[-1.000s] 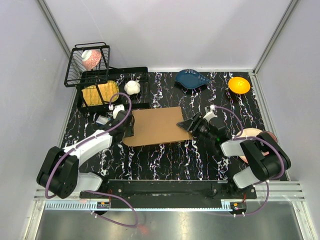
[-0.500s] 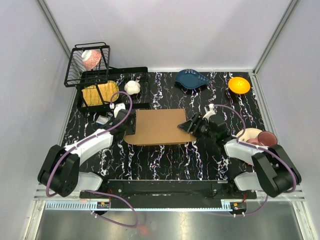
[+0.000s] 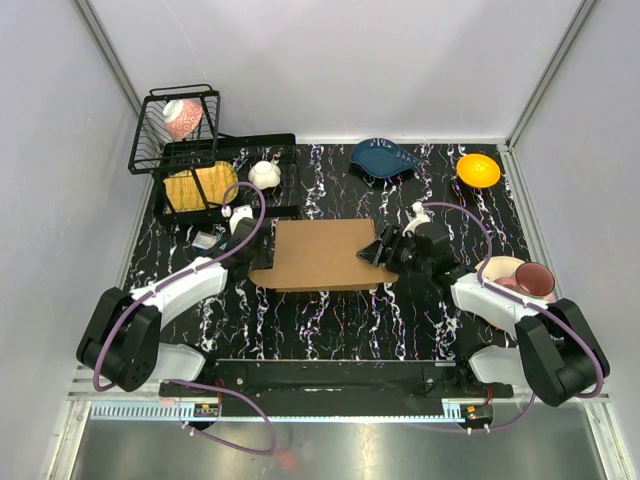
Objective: Fold the paper box
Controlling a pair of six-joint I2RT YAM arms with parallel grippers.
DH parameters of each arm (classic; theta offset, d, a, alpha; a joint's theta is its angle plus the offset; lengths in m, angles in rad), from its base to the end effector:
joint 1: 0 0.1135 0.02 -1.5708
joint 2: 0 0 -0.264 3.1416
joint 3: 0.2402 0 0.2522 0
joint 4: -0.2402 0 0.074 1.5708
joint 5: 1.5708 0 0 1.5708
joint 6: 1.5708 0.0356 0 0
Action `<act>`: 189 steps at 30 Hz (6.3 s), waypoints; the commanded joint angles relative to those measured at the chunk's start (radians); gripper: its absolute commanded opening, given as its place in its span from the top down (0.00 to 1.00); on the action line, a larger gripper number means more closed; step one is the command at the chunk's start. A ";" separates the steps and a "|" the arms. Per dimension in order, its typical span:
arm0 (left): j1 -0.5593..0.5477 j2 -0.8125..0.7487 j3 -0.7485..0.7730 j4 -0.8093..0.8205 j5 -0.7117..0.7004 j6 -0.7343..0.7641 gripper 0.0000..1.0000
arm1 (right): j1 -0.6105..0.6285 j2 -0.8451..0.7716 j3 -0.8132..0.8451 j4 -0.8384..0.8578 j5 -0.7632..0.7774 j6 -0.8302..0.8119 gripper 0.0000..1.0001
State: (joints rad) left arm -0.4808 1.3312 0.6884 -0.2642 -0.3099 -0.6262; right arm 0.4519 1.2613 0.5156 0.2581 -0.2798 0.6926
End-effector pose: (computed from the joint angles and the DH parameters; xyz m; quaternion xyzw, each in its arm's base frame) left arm 0.2319 -0.1087 0.1862 -0.1180 0.9280 -0.0451 0.3506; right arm 0.2259 0.1206 0.1921 0.0305 0.8510 0.3769 0.3644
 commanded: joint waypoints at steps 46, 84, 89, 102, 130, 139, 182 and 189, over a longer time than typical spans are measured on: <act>-0.013 -0.043 0.039 0.029 0.022 -0.015 0.54 | 0.019 -0.278 -0.026 -0.298 0.050 0.015 0.24; -0.013 -0.053 0.007 0.042 0.029 -0.036 0.54 | 0.021 -0.218 -0.293 0.108 -0.024 0.245 0.52; -0.013 -0.056 0.008 0.040 0.032 -0.035 0.54 | 0.021 -0.177 -0.298 0.199 -0.056 0.312 0.53; -0.013 -0.055 0.002 0.043 0.034 -0.035 0.54 | 0.021 -0.148 -0.283 0.244 -0.076 0.384 0.46; -0.013 -0.164 -0.035 0.063 0.052 -0.076 0.54 | 0.021 -0.381 -0.126 -0.211 0.122 0.011 0.15; -0.001 -0.269 -0.061 0.123 0.035 -0.110 0.51 | 0.021 -0.313 -0.112 -0.177 0.114 -0.005 0.16; -0.019 -0.259 -0.130 0.414 0.303 -0.110 0.52 | 0.019 -0.116 -0.008 0.223 -0.152 0.085 0.75; -0.019 -0.054 -0.130 0.410 0.427 -0.147 0.57 | 0.019 0.202 -0.077 0.383 -0.222 0.168 0.89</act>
State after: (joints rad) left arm -0.5026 1.1851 0.5621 0.1009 0.0082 -0.7521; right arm 0.4660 1.3911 0.4671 0.4564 -0.4168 0.7963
